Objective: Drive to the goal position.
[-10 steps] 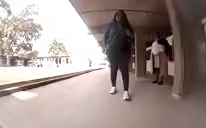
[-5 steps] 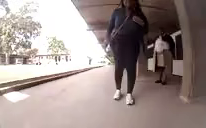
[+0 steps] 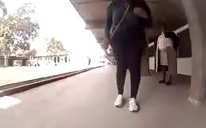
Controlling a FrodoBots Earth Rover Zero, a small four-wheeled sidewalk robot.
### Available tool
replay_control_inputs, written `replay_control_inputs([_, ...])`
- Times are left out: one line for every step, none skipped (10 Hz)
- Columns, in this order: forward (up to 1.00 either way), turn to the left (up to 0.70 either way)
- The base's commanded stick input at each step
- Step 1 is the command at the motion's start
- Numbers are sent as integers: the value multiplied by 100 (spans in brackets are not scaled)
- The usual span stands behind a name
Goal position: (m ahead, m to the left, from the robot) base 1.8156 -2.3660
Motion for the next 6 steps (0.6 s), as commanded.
replay_control_inputs([22, 0])
replay_control_inputs([0, 0])
replay_control_inputs([0, 0])
replay_control_inputs([0, 0])
replay_control_inputs([0, 0])
replay_control_inputs([0, 0])
